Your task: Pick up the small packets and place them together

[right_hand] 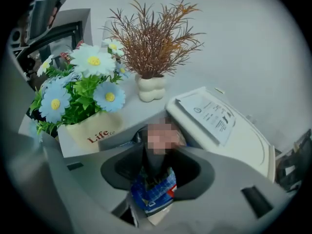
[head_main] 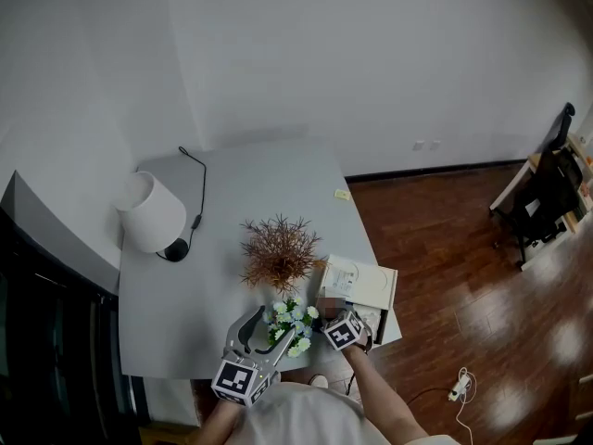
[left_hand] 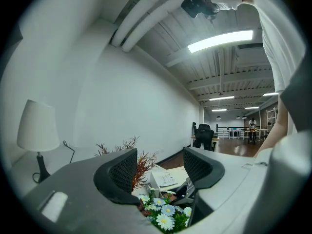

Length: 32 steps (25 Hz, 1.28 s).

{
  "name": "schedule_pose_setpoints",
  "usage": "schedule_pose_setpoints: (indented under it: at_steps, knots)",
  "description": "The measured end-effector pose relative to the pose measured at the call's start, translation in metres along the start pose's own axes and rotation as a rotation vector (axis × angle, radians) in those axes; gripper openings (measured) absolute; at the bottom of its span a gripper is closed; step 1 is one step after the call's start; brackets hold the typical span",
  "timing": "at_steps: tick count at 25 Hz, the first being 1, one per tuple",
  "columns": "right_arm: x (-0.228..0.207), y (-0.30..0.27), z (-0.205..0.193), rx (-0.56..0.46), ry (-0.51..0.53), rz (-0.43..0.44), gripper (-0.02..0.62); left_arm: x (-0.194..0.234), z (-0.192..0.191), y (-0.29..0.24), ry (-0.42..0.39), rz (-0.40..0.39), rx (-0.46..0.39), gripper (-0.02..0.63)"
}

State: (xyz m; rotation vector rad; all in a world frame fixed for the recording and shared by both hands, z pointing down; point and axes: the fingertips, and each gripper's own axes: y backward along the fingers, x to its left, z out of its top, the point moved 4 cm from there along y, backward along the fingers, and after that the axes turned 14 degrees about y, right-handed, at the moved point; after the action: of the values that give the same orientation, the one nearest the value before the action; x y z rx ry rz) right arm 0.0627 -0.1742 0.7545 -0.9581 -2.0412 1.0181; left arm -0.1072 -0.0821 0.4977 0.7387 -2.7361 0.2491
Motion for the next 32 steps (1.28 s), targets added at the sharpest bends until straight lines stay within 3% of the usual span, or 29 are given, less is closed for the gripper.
schedule_pose_setpoints:
  at_steps: [8,14,20,25,27,28,32]
  knots:
    - [0.003,0.037,-0.01,-0.112,-0.222,0.05,0.172,-0.008,-0.007,-0.01,0.008,-0.048,0.025,0.304]
    - [-0.002,0.067,-0.02,-0.257,-0.424,0.072,0.167,-0.013,-0.011,-0.014,0.012,-0.07,0.044,0.304]
    - [-0.004,0.052,-0.036,-0.171,-0.357,0.049,0.173,-0.02,-0.011,-0.017,0.003,-0.097,0.053,0.303]
    - [-0.002,0.044,-0.034,-0.07,-0.243,0.009,0.195,-0.022,-0.015,-0.017,-0.007,-0.102,0.063,0.302]
    - [-0.002,0.046,-0.033,-0.076,-0.242,0.015,0.163,-0.022,-0.016,-0.017,-0.004,-0.097,0.062,0.302]
    - [-0.004,0.049,-0.033,-0.083,-0.248,0.008,0.093,-0.022,-0.016,-0.017,-0.002,-0.093,0.061,0.302]
    - [-0.014,0.073,-0.031,-0.167,-0.27,-0.057,0.074,-0.021,-0.014,-0.017,-0.002,-0.081,0.054,0.302]
